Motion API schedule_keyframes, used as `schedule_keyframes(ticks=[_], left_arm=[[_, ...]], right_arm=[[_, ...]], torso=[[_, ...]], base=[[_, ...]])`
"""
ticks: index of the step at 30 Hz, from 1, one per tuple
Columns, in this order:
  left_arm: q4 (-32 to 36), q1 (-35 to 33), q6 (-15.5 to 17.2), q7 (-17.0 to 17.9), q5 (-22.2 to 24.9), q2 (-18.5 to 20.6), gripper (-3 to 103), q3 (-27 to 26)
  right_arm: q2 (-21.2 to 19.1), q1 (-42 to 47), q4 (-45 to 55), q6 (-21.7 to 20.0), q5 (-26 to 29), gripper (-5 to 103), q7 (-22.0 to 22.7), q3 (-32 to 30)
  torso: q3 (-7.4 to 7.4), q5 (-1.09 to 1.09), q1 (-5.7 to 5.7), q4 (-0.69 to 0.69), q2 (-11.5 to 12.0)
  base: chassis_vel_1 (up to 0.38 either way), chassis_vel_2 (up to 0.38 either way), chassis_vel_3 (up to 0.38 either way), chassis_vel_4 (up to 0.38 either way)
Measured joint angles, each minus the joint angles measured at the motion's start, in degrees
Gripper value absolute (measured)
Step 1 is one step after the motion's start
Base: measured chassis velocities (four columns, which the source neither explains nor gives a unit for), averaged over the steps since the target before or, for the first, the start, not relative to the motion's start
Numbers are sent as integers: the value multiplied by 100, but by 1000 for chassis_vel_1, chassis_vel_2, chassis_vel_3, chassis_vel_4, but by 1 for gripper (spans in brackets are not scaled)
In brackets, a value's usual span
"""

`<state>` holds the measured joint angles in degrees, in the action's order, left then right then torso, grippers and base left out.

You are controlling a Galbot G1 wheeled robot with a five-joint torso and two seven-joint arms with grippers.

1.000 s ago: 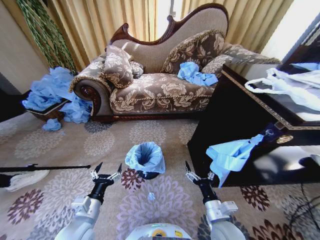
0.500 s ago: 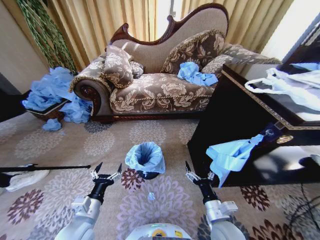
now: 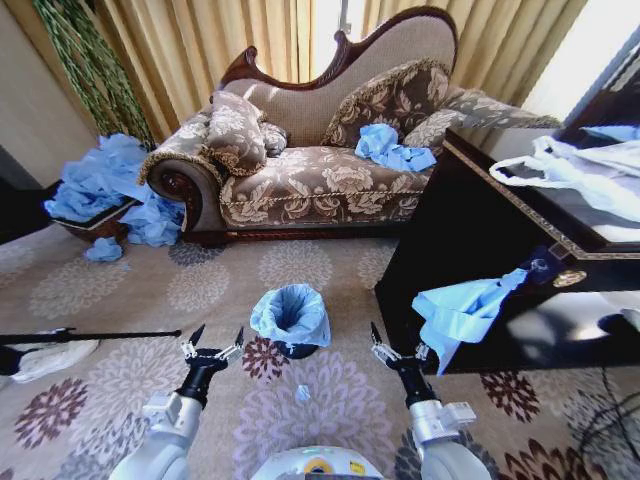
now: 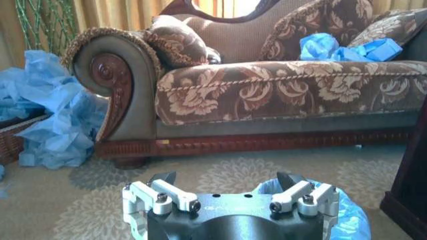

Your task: Place a garbage bag over the trash bin.

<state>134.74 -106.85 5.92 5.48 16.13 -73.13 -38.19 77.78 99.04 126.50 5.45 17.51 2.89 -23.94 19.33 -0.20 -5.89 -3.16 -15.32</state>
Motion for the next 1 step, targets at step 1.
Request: schedule_keyframes(ticks=[1], left_arm=[[0,0,0,0,0,0,100,0]], right_arm=[[0,0,0,0,0,100,0,0]], torso=[[0,0,0,0,0]], base=[[0,0,0,0]])
